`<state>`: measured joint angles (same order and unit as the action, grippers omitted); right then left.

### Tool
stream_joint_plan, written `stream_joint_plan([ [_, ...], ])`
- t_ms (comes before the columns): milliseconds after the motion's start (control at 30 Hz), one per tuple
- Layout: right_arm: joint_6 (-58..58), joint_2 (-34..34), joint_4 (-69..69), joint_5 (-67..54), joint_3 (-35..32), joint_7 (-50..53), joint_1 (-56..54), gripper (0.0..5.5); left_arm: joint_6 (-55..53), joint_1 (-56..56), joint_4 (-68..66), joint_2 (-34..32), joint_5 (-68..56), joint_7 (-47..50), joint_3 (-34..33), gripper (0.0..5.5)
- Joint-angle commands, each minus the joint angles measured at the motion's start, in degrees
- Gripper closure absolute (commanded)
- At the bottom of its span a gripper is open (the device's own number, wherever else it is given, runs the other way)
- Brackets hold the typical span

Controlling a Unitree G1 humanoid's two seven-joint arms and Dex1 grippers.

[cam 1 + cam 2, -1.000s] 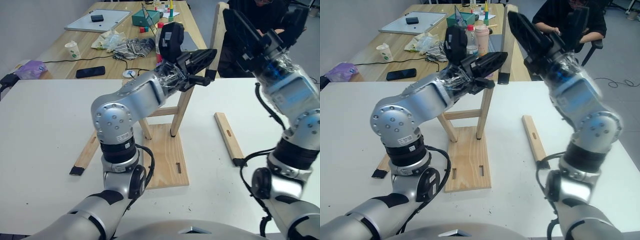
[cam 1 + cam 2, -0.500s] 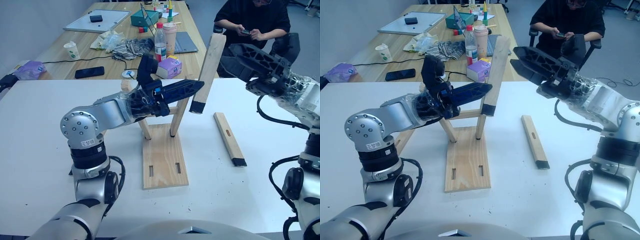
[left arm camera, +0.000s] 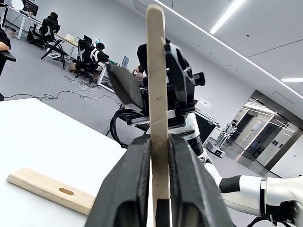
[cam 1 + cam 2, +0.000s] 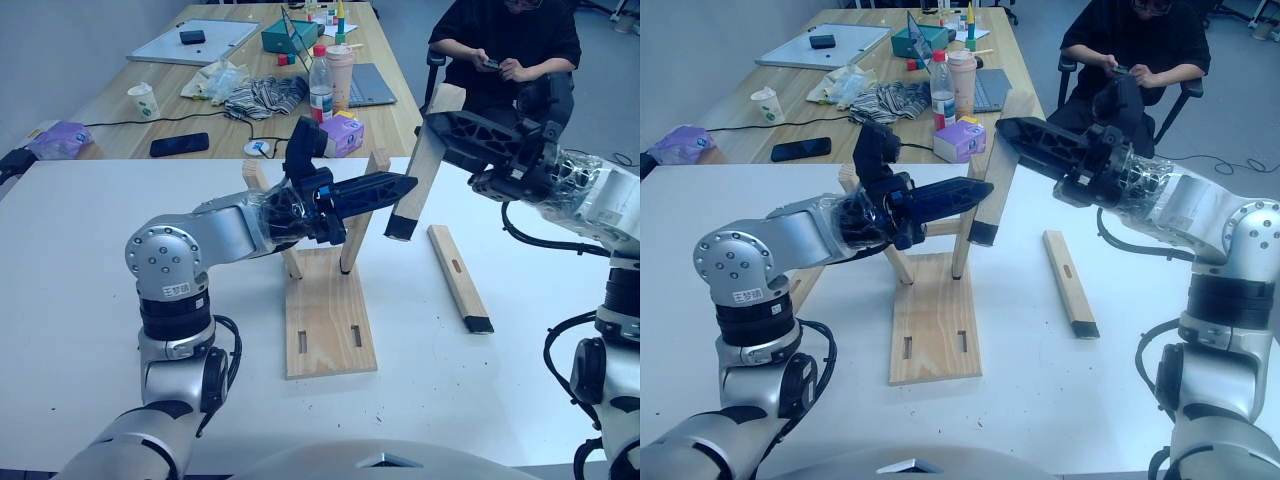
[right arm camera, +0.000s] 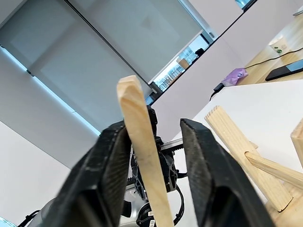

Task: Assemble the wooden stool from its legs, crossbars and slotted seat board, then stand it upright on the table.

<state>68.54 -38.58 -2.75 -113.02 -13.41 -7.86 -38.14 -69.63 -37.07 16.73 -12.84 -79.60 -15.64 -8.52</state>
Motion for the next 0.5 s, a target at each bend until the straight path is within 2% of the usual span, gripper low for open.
stream_joint_plan([
  [33, 0.04, 0.30, 0.50, 0.04, 0.37, -0.26, 0.54, 4.37, 1.21, -0.54, 0.26, -0.75, -1.80, 0.45, 0.83, 5.15],
  [133, 0.04, -0.01, 0.36, 0.04, 0.40, -0.78, 0.77, 4.86, 1.67, -0.58, -0.04, -1.11, -2.08, 0.77, 1.20, 5.15],
  [333, -0.88, -1.02, 0.26, 0.10, 0.30, -0.81, 1.00, 5.05, 3.25, -0.76, -0.71, -1.84, -1.52, 2.27, 1.59, 5.15],
  [367, -1.29, -1.35, 0.33, 0.16, 0.28, -0.53, 1.14, 5.05, 3.32, -0.66, -0.93, -2.19, -0.75, 2.45, 1.91, 4.78],
  [500, -3.95, -2.83, 1.44, 7.61, -1.41, -1.38, 2.48, 5.09, 3.39, 0.97, -1.40, -3.97, 0.26, 2.06, 2.06, 4.15],
])
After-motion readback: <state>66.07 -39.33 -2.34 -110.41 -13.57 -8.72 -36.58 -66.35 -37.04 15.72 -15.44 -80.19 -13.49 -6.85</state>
